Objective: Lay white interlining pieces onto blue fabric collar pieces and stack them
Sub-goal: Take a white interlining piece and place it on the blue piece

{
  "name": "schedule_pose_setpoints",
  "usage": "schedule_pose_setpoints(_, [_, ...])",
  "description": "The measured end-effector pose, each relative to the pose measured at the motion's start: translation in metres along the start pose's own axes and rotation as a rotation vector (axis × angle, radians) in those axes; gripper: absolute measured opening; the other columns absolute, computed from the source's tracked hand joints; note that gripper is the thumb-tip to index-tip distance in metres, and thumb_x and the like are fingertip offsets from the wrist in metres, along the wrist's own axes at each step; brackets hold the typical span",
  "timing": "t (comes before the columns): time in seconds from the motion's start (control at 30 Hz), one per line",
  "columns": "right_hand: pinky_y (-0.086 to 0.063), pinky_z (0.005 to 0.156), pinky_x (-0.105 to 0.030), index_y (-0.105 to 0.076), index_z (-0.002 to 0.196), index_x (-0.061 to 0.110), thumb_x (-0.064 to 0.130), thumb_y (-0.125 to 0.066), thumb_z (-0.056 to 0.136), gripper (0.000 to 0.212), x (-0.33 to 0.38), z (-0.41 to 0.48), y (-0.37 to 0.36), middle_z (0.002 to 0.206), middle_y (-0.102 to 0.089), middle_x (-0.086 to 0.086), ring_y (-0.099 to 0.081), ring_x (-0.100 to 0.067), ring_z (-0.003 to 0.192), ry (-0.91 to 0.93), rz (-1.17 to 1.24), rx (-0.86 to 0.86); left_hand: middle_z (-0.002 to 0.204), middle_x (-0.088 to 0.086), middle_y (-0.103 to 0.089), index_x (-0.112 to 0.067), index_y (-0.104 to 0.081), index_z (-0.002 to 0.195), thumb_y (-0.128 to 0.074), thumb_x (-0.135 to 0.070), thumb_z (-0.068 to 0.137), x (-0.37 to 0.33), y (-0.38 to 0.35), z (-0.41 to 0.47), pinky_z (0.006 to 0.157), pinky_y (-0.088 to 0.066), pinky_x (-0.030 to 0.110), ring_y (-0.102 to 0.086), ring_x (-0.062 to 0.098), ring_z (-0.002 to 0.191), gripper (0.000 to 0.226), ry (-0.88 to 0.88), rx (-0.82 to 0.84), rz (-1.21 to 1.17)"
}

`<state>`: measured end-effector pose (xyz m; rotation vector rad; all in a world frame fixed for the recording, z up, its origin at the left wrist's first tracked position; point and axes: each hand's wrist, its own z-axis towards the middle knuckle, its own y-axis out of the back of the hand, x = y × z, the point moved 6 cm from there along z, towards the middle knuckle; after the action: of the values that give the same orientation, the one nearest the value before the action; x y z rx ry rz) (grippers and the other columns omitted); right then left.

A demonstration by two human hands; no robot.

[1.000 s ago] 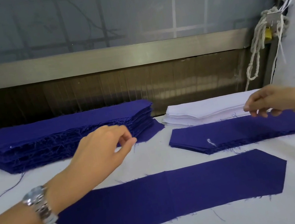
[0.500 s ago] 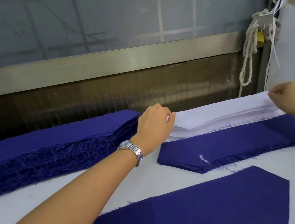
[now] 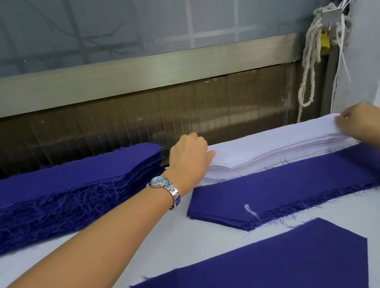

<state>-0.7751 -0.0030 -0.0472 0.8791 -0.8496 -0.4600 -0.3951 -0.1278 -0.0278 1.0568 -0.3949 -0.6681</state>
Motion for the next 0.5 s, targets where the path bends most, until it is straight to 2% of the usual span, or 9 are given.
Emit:
schedule_pose_setpoints(0.2, [-0.048,0.083,-0.045,-0.073,0.099,-0.006,0.020,-0.060,0.097,0.029,-0.0031,0.0049,0.0015,0.108,-0.065,-0.033,-0.059,-0.049,0.101,-0.004,-0.014,-0.027,0.111,0.008,-0.061,-0.006,-0.070,0.106,-0.054,-0.039,0.101,0.0028,-0.0011,0.0010,0.081,-0.055,0.033,-0.062,0.023,0.095,0.037,0.038,0.046,-0.023])
schedule_pose_setpoints(0.3, [-0.047,0.079,-0.043,-0.072,0.090,-0.006,0.016,-0.061,0.095,0.026,-0.0009,0.0062,0.0020,0.101,-0.065,-0.033,-0.059,-0.048,0.094,0.007,-0.005,-0.050,0.095,0.010,-0.064,-0.003,-0.069,0.091,-0.057,-0.036,0.100,0.0039,-0.0006,0.0016,0.074,-0.055,0.032,-0.063,0.023,0.084,0.036,0.062,0.060,-0.077])
schedule_pose_setpoints(0.37, [-0.044,0.074,-0.040,-0.070,0.079,-0.006,0.011,-0.059,0.092,0.024,0.0006,0.0066,0.0026,0.093,-0.064,-0.033,-0.056,-0.046,0.085,0.020,0.007,-0.075,0.087,0.012,-0.069,-0.002,-0.071,0.089,-0.060,-0.033,0.098,0.0051,-0.0001,0.0020,0.073,-0.056,0.033,-0.066,0.025,0.080,0.035,0.089,0.083,-0.121])
schedule_pose_setpoints(0.5, [-0.045,0.072,-0.039,-0.072,0.076,-0.004,0.004,-0.056,0.088,0.022,0.0024,0.0061,0.0055,0.087,-0.063,-0.030,-0.052,-0.043,0.078,0.061,0.025,-0.117,0.088,0.014,-0.073,-0.001,-0.074,0.091,-0.062,-0.031,0.097,0.0064,0.0006,0.0038,0.074,-0.056,0.034,-0.069,0.027,0.082,0.032,0.113,0.118,-0.188])
